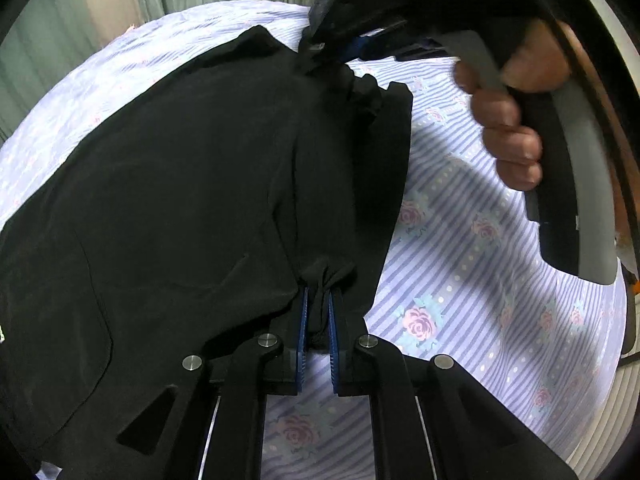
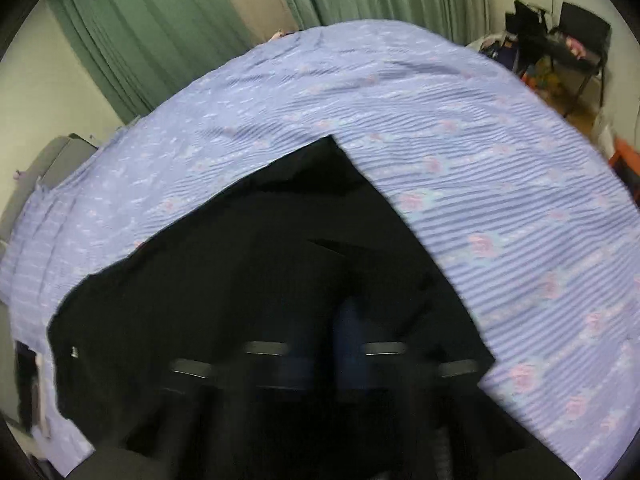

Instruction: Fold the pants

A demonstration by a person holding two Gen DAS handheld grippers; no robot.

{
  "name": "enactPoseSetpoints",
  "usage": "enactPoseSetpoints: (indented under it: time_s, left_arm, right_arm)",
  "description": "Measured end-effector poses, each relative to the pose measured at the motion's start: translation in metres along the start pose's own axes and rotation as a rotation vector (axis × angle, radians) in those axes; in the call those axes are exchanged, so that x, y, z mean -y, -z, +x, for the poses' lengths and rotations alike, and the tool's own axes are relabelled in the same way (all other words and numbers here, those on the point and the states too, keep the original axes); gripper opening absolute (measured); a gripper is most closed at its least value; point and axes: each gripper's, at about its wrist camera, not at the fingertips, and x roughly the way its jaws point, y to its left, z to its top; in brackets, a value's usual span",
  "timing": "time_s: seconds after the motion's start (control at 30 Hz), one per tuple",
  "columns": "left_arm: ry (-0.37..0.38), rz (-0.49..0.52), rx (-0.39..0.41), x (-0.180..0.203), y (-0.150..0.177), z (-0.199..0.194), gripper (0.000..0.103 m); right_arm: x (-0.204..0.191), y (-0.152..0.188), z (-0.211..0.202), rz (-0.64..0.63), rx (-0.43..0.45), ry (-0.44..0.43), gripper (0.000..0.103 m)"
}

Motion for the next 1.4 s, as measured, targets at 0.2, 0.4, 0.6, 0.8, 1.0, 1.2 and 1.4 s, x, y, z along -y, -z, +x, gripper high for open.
enactPoseSetpoints:
  time_s: [0.2,0.4,0.6,0.8,1.0,1.2,1.4]
  left_arm:
    - [-0.014,-0.014,0.006,0.007,0.013,-0.008,0.011]
    - [-0.013,-0.008,0.001,0.006,0.014,-0.006,0.011]
    - [-0.011,-0.022,0.004,0.004,0.013,-0.006,0.011]
    - [0.011,0.002,0.017,0.005,0.012,-0.016,0.010]
    - [0.034,0.001,-0.032,0.016,0.023,-0.010,0.011]
    - [0.047,-0.068,-0.008,0.001,0.032,-0.045,0.055]
    - [-0.070,-0.262,0.086,-0.072,0.069,-0.123,0.056]
  right_arm:
    - [0.065,0.031,-0.027,0.246,0.043,0.020,0.011]
    - [0.075,0.045,-0.035,0.265,0.059,0.000,0.067]
    - [0.097,0.048,0.007,0.441,-0.056,-0.138,0.066]
    - [0.083,0.043,-0.015,0.421,0.027,-0.084,0.009]
    - [0.089,0.057,-0.014,0.383,-0.030,0.087,0.011]
    - [0.051,0.054,-0.066,0.194,0.110,0.444,0.081]
    - [-0.044,0.051,-0.106,-0.046,0.149,0.371,0.082]
